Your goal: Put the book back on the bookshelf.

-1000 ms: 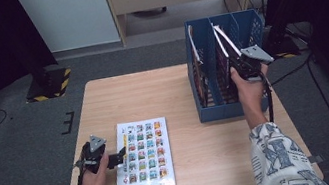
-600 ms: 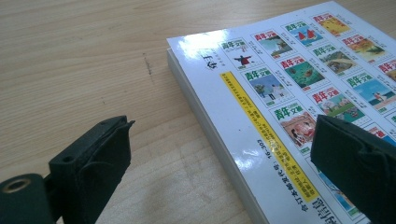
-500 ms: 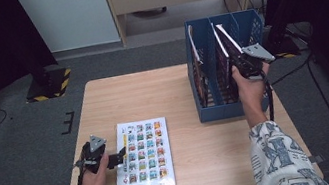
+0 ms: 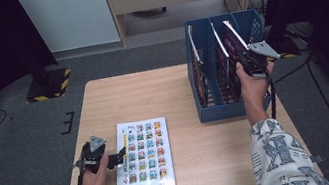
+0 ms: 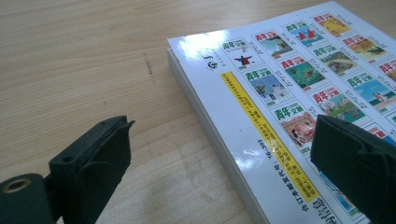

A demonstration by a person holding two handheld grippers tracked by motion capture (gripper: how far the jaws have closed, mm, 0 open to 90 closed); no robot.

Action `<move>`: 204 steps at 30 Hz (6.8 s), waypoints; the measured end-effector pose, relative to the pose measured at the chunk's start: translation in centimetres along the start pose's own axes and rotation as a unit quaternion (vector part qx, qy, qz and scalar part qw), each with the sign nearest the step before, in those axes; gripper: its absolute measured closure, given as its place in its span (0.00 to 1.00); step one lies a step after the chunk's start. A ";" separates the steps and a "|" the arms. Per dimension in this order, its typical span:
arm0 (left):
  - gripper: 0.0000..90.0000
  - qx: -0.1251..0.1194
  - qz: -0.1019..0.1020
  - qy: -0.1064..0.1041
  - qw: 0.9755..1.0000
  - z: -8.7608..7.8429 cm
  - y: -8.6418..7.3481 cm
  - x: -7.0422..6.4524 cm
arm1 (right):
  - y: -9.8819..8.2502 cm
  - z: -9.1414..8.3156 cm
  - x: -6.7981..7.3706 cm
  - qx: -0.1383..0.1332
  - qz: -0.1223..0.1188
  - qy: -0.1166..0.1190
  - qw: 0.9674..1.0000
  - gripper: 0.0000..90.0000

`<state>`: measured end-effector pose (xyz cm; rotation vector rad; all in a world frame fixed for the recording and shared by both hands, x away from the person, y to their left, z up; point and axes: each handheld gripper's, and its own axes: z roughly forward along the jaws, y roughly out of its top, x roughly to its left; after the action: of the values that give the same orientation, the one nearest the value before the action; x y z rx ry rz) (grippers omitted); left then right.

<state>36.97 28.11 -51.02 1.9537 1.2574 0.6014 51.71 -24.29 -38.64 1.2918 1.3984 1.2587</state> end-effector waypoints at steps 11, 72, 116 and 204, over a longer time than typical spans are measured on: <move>0.05 0.000 -0.001 -0.001 1.000 0.0 0.0 0.0 | 0.8 1.1 0.2 -0.007 -0.003 -0.014 1.000 0.92; 0.05 0.000 0.002 0.005 1.000 -0.2 0.1 -0.1 | -4.0 -5.3 2.0 0.047 -0.047 0.050 0.996 0.36; 0.05 -0.007 -0.008 -0.019 1.000 -0.1 0.2 -0.3 | -6.8 -10.5 9.6 0.096 -0.079 0.224 0.967 0.12; 0.16 0.050 -0.052 -0.083 0.994 1.8 -0.6 -0.8 | -16.2 -7.3 22.1 0.303 -0.147 0.353 0.873 0.20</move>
<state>37.55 26.98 -52.66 1.9618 1.2969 0.3212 39.30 -2.77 -52.36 0.9443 2.5680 1.1623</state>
